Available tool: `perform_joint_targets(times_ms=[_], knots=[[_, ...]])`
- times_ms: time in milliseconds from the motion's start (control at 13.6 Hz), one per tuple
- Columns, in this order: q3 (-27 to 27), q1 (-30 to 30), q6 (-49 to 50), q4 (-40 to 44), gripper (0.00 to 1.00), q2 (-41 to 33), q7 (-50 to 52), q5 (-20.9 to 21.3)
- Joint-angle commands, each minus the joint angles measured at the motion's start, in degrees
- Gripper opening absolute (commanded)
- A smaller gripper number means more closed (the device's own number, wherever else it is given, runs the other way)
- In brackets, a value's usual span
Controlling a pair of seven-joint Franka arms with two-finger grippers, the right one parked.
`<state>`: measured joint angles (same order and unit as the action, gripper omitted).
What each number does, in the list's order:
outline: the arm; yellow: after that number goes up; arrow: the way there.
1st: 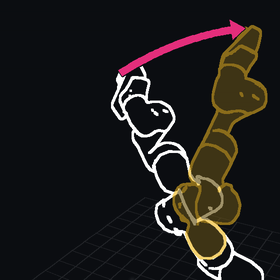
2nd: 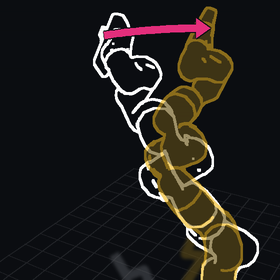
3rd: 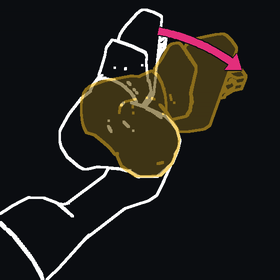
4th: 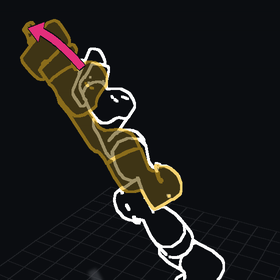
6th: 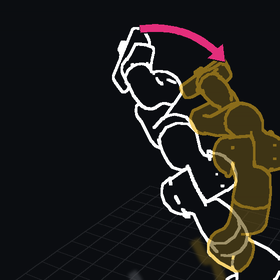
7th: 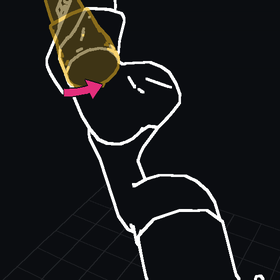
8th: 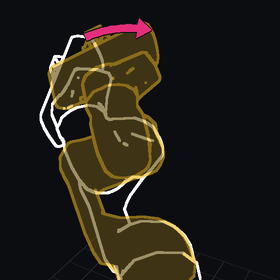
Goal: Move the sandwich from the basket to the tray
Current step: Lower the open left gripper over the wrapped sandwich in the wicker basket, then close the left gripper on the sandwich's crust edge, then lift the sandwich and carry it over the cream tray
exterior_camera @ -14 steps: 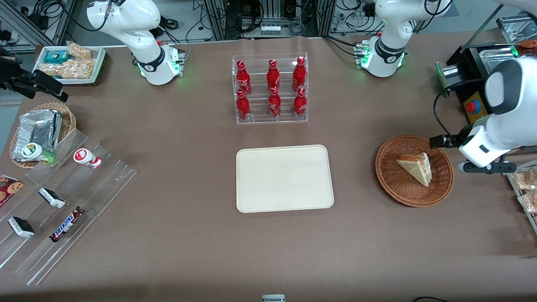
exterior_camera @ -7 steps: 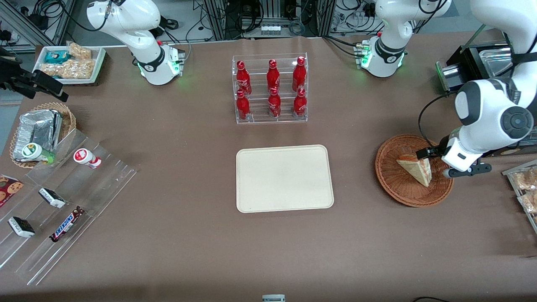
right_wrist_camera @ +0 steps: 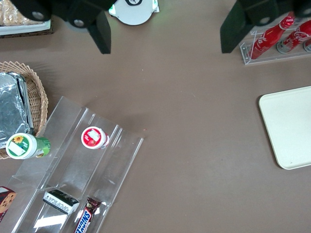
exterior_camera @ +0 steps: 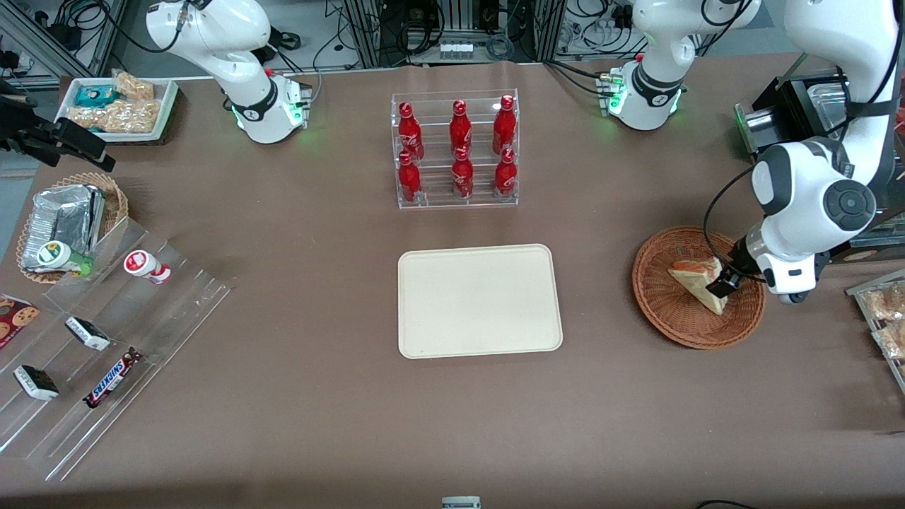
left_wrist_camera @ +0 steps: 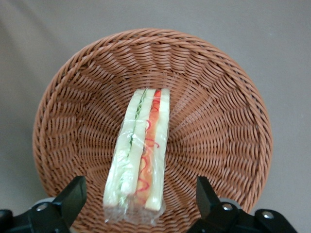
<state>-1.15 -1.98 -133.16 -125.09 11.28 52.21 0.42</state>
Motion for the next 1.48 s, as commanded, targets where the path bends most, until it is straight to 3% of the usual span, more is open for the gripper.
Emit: perform_joint_targets(times_ms=[0,148,221,369,443,738,959,1180,1402], knots=[[0.27,-0.3,-2.1,-0.41,1.0,1.99,3.6,-2.26],[0.27,-0.3,-2.1,-0.41,0.97,3.48,3.95,-2.44],[0.27,-0.22,-1.84,-0.41,0.8,4.1,4.74,-2.44],[0.27,-0.13,-0.97,-0.41,0.24,3.93,6.06,-2.26],[0.27,-0.13,0.61,0.2,0.11,3.58,5.45,-2.18],[0.8,0.66,10.78,9.57,0.1,4.28,4.66,-1.83],[0.98,5.83,15.82,16.62,0.1,5.94,3.16,-2.26],[0.98,15.22,17.5,23.21,0.1,11.38,3.16,-3.75],[0.98,24.45,17.15,30.32,0.1,17.62,5.44,-8.67]])
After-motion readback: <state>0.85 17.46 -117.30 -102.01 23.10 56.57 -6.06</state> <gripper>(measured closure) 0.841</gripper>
